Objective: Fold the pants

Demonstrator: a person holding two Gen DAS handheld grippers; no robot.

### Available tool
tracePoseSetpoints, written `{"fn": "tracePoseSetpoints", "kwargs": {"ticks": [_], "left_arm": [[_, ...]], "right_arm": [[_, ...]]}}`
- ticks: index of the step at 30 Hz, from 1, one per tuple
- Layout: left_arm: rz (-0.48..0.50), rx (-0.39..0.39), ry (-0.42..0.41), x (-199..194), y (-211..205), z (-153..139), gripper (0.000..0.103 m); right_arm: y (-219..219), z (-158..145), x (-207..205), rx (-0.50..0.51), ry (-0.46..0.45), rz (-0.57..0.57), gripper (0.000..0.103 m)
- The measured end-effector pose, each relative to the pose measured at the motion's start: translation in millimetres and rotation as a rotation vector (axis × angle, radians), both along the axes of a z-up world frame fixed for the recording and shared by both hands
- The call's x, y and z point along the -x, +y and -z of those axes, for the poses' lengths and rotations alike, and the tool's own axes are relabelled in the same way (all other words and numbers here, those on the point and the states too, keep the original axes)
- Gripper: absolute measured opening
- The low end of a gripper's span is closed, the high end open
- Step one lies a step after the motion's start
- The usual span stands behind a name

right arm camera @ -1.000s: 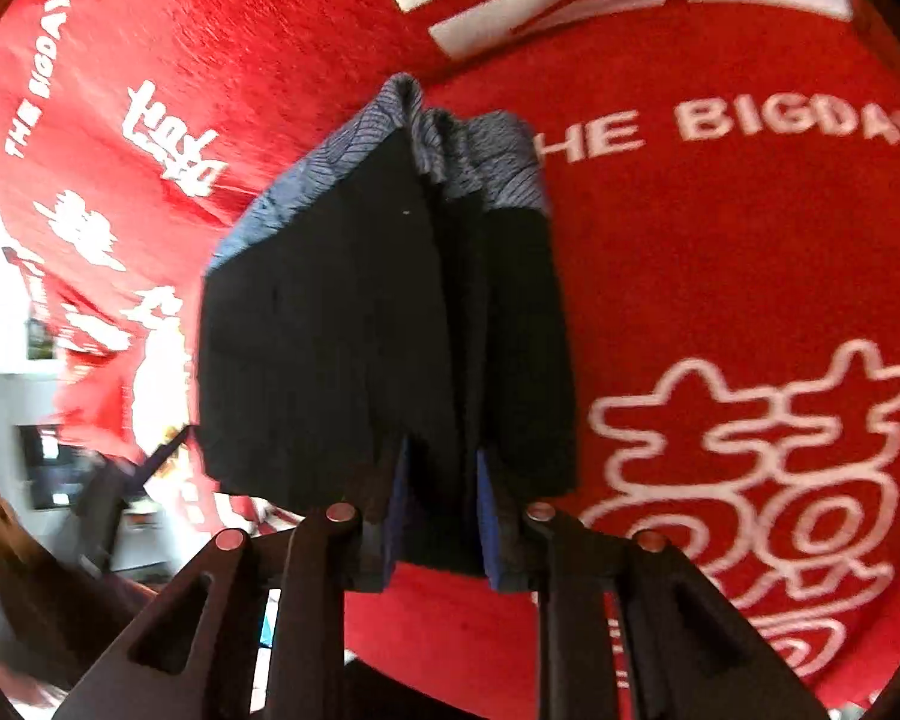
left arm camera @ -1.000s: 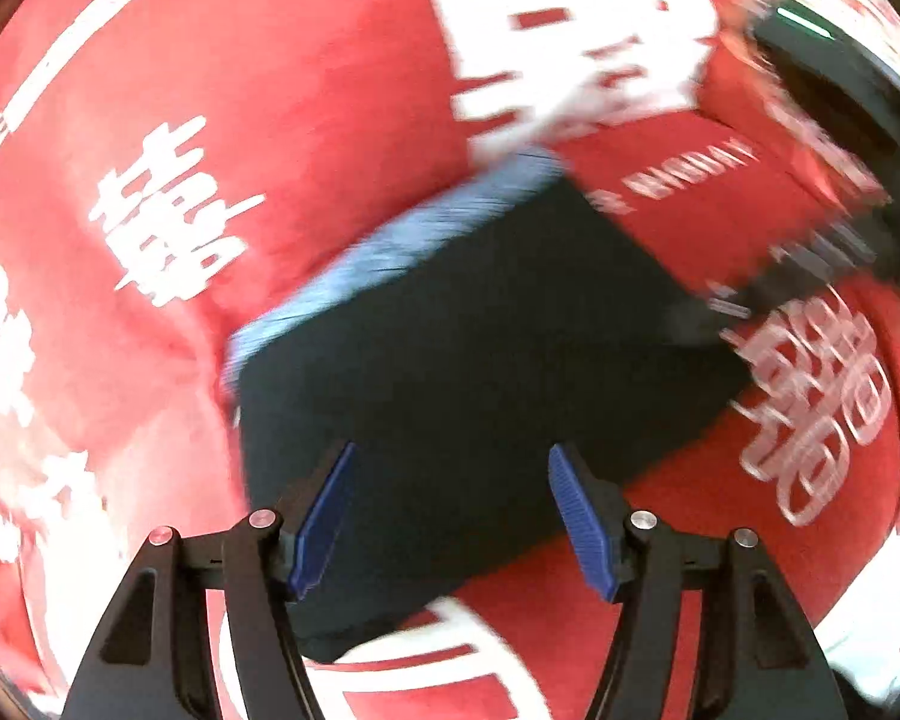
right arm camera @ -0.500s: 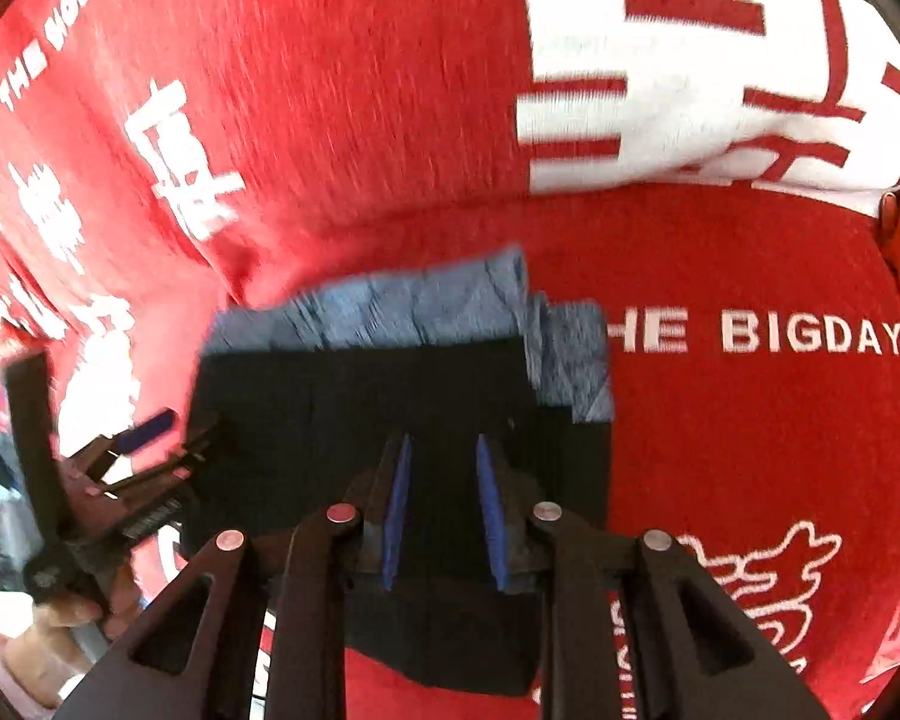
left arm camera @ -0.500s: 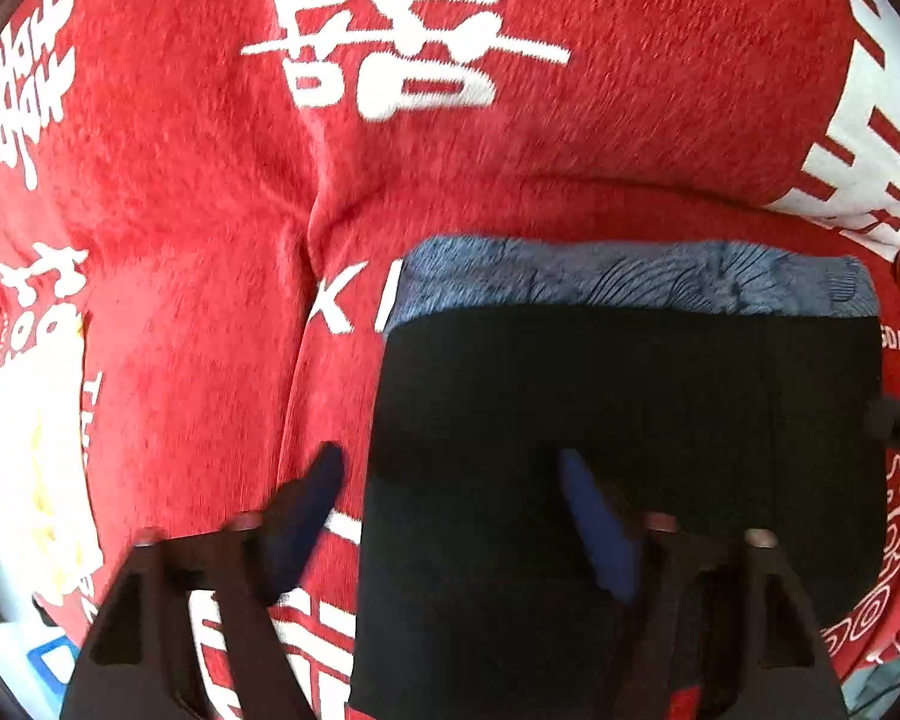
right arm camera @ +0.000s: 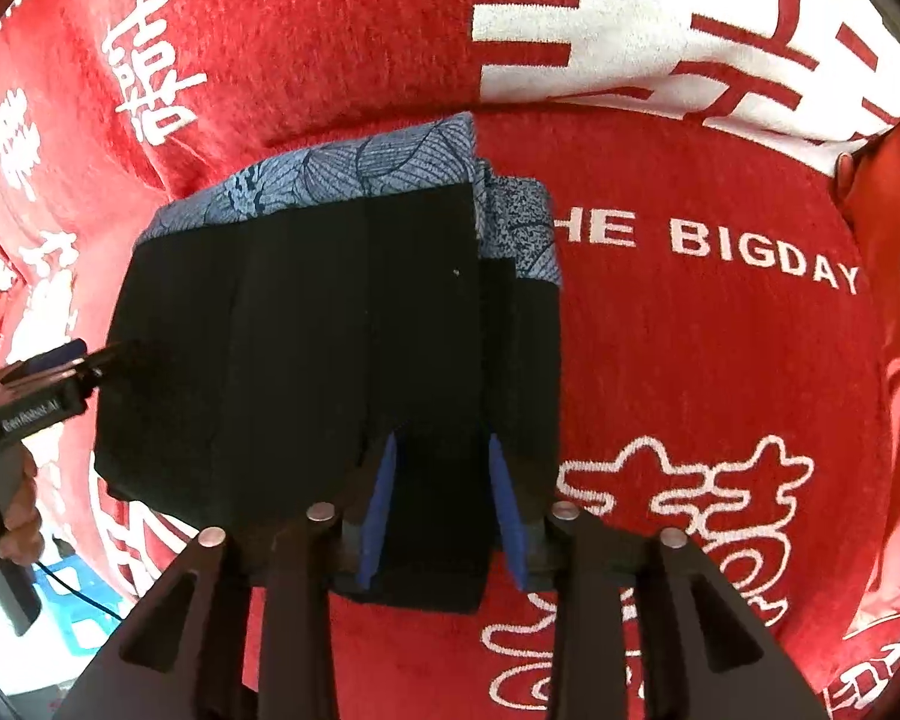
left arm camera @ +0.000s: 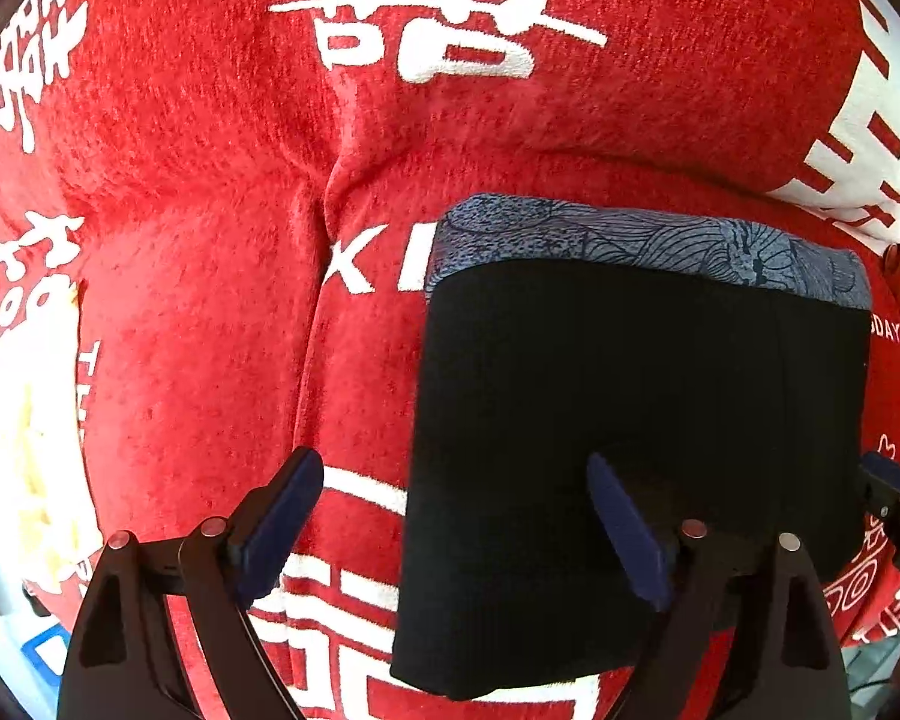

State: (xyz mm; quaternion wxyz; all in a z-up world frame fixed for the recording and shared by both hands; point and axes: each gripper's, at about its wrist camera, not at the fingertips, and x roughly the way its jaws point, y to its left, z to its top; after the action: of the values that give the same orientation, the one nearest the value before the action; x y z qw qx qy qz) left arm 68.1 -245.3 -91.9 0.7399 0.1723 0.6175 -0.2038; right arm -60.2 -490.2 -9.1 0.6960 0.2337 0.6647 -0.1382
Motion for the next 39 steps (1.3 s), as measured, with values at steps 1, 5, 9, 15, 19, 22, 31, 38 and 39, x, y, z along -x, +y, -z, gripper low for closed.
{"fn": "tracePoseSetpoints", "kwargs": {"ticks": [1, 5, 9, 15, 19, 22, 31, 38, 39], "left_arm": [[0.001, -0.001, 0.002, -2, 1, 1, 0.090], [0.006, 0.000, 0.006, -4, 1, 4, 0.090], [0.000, 0.005, 0.018, -6, 2, 6, 0.090], [0.016, -0.001, 0.019, -5, 2, 5, 0.090], [0.036, -0.004, 0.020, -4, 4, 3, 0.090], [0.054, -0.007, 0.012, -7, 6, 2, 0.090], [0.068, 0.058, 0.047, -10, 7, -4, 0.090], [0.061, 0.085, 0.068, -10, -2, -1, 0.090], [0.055, 0.086, 0.071, -13, -2, 0, 0.090]], "right_arm": [[0, 0, 2, 0.008, 0.009, 0.000, 0.048], [-3, 3, 13, -0.018, 0.009, 0.031, 0.048], [-3, 4, 17, -0.020, 0.014, 0.039, 0.053], [-7, 4, 21, -0.028, 0.019, 0.052, 0.059], [-8, 2, 25, -0.038, 0.015, 0.047, 0.060], [-11, 1, 29, -0.061, 0.009, 0.042, 0.064], [-29, 2, 45, -0.111, 0.006, 0.115, 0.072], [-40, 1, 49, -0.123, -0.009, 0.165, 0.073], [-41, 1, 48, -0.122, -0.010, 0.165, 0.073]]}}
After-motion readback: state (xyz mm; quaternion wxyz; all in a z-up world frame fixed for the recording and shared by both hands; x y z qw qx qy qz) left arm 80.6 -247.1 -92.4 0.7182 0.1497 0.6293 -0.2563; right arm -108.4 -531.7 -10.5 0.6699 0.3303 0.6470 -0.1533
